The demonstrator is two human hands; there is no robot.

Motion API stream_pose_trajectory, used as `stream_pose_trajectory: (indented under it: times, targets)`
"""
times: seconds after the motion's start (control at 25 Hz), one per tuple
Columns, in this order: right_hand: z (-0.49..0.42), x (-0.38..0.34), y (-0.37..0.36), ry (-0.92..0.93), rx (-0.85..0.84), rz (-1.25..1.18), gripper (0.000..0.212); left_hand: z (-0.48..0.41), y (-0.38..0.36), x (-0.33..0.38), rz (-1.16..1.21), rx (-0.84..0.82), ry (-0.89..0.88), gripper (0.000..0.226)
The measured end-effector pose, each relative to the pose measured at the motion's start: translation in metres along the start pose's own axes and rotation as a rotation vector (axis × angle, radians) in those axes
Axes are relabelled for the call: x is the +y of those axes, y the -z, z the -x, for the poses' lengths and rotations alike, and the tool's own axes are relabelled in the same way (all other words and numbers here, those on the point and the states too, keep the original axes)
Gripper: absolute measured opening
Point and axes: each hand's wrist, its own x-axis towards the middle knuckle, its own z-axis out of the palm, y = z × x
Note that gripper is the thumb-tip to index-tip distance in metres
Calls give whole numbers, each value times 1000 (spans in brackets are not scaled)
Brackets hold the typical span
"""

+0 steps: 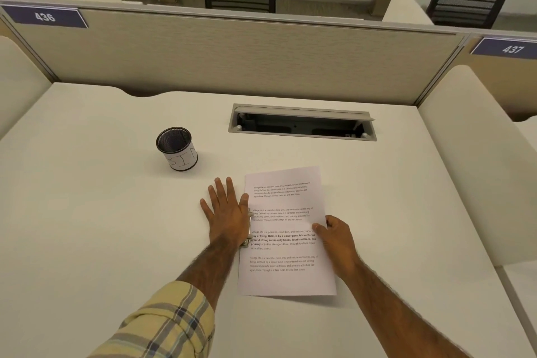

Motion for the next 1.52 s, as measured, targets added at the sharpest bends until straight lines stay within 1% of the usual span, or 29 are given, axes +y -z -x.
stream_pose_trajectory:
  times: [0.2, 0.36, 0.44, 0.64, 0.72, 0.8, 0.88, 0.96, 1.04, 1.08, 1.12, 1.2, 1.24, 1.28, 1.36, 1.52]
  targets:
    - [-1, 2, 0, -16, -17, 2, 8, -4, -6, -6, -37, -10, 7, 64]
    - [-4, 6, 0, -18, -14, 8, 8, -8, -7, -10, -118, 8, -113, 69]
    - [-4, 7, 0, -12, -13, 7, 8, -8, -7, -12, -124, 10, -144, 70]
    - [-6, 6, 2, 3, -14, 36, 8, -9, -6, -9, -140, -22, -114, 64]
    - [-5, 6, 3, 0, -20, 27, 9, -8, -2, -9, -90, -68, -98, 64]
    - [-3, 6, 2, -4, -25, 16, 10, -6, 5, -5, 20, -115, -101, 67]
    - [-1, 4, 3, -3, -23, 7, 11, -1, 15, 3, 145, -103, -100, 68]
    - [1, 3, 6, 5, -19, -14, 11, 12, 24, 7, 205, 12, -53, 59]
    - [3, 2, 9, 7, -25, -22, 11, 30, 29, 4, 300, 120, 51, 52]
    - [4, 1, 10, 8, -27, -19, 12, 40, 31, 2, 375, 114, 104, 49]
    - [4, 1, 12, 8, -28, -16, 12, 49, 33, 2, 479, 69, 158, 43]
    - [5, -1, 13, 16, -27, -17, 12, 59, 33, 4, 673, -20, 236, 22]
    - [6, -2, 14, 20, -23, -21, 11, 60, 33, 5, 692, -29, 250, 10]
    - [6, -4, 14, 24, -20, -26, 11, 58, 34, 8, 670, -22, 251, 5]
    - [7, -6, 16, 30, -17, -30, 10, 52, 35, 12, 632, -19, 270, 8]
    - [5, -8, 23, 44, 0, -38, 10, 42, 39, 3, 626, -21, 287, 4]
